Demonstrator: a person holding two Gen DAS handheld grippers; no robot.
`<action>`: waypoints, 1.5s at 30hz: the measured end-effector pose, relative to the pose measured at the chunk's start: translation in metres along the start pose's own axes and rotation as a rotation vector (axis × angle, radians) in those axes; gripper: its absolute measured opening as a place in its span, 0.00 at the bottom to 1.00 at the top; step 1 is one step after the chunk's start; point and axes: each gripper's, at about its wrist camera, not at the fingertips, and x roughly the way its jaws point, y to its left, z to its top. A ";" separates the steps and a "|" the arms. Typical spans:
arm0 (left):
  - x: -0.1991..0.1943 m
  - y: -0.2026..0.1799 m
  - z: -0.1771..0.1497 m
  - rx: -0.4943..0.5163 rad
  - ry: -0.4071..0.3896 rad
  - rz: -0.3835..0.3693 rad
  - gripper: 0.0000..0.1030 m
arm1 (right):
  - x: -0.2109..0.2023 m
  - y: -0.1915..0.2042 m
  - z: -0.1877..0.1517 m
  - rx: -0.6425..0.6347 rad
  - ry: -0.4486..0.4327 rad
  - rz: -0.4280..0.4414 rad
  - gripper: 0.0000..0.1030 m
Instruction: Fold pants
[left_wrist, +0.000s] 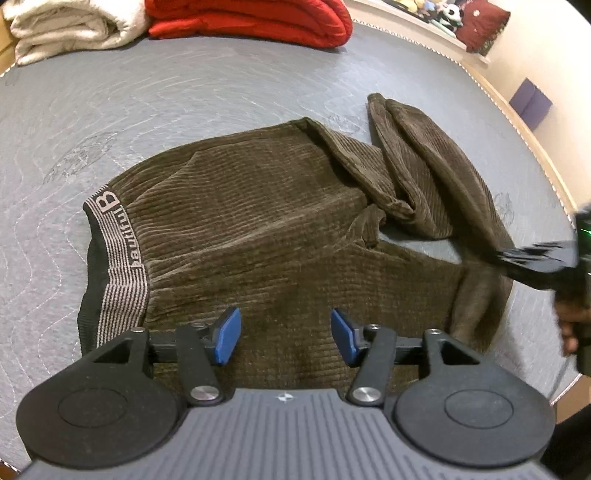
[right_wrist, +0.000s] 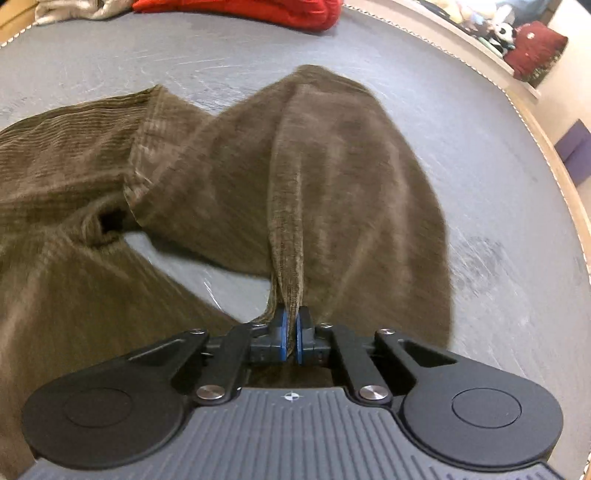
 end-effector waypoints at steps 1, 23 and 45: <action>0.000 -0.002 -0.002 0.007 0.004 0.003 0.58 | -0.004 -0.013 -0.011 0.009 0.003 0.008 0.03; 0.014 -0.044 -0.003 0.087 0.031 -0.032 0.60 | -0.065 -0.136 -0.096 0.311 -0.139 0.158 0.41; 0.018 -0.021 0.016 0.037 0.028 -0.026 0.65 | 0.054 0.032 0.021 -0.165 0.025 -0.092 0.21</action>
